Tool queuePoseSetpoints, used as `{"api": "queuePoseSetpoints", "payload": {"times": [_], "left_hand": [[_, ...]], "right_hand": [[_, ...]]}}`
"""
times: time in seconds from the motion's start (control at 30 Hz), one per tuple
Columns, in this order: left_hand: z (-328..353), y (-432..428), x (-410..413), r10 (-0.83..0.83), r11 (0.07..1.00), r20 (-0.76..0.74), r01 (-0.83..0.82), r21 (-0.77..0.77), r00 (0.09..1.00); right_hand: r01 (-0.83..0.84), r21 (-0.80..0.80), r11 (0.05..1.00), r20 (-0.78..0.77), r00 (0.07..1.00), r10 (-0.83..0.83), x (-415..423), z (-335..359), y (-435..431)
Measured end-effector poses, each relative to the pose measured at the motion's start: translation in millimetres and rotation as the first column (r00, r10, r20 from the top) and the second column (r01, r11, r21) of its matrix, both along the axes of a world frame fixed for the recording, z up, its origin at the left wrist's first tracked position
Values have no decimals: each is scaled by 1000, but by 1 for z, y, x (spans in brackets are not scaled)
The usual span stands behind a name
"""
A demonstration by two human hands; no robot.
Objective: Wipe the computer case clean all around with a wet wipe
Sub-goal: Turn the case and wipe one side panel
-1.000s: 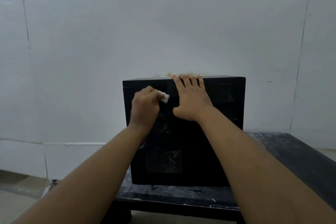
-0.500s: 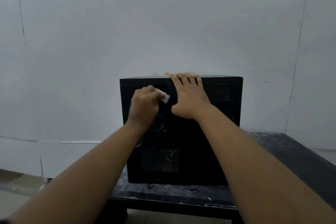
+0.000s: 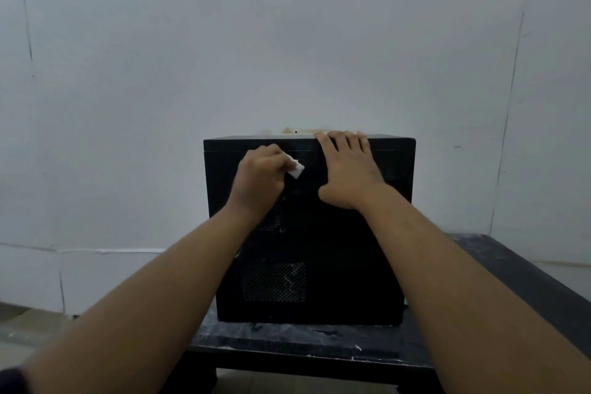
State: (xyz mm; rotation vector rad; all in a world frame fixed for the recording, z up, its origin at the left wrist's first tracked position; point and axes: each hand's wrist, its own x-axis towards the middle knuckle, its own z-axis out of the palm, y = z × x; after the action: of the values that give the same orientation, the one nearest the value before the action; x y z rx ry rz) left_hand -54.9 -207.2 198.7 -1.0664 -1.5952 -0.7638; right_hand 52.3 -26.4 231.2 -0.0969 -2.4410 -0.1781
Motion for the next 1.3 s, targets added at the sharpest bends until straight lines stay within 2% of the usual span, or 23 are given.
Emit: {"api": "queuePoseSetpoints", "payload": {"times": [0.2, 0.27, 0.33, 0.47, 0.6, 0.77, 0.87, 0.97, 1.03, 1.1, 1.23, 1.3], "left_hand": [[6, -9, -7, 0, 959, 109, -30, 281, 994], [20, 4, -2, -17, 966, 103, -10, 257, 995], [25, 17, 4, -40, 986, 69, 28, 167, 997], [1, 19, 7, -57, 998, 37, 55, 37, 998], [-18, -1, 0, -26, 990, 82, 14, 138, 996], [25, 21, 11, -37, 951, 168, -17, 307, 985], [32, 32, 16, -38, 980, 107, 16, 200, 994], [2, 24, 18, -56, 998, 31, 57, -17, 998], [-17, 10, 12, -28, 995, 12, 29, -91, 1000], [-22, -5, 2, 9, 1000, 9, -8, -22, 1000], [9, -1, -5, 26, 964, 91, -49, 261, 995], [20, 16, 2, -17, 969, 84, -4, 247, 996]], "right_hand": [[15, -4, 1000, -1, 1000, -15, -2, -4, -3], [21, 2, 1000, -13, 1000, -21, -3, -5, -4], [23, 12, 1000, -16, 1000, -23, -3, -5, -2], [-11, -4, 1000, 0, 1000, 11, -1, -3, 1], [0, -15, 1000, -1, 1000, 0, -1, -2, -3], [16, -16, 1000, 0, 1000, -16, -3, -5, -5], [-19, -28, 999, 17, 1000, 19, 2, -2, 1], [-49, -61, 997, 35, 998, 51, 7, 5, 3], [-66, -79, 995, 46, 997, 69, 9, 6, 2], [-66, -90, 994, 49, 996, 70, 9, 6, 1], [-59, -96, 994, 29, 998, 62, 6, 3, -1], [-60, -91, 994, 18, 998, 62, 5, 2, 1]]}}
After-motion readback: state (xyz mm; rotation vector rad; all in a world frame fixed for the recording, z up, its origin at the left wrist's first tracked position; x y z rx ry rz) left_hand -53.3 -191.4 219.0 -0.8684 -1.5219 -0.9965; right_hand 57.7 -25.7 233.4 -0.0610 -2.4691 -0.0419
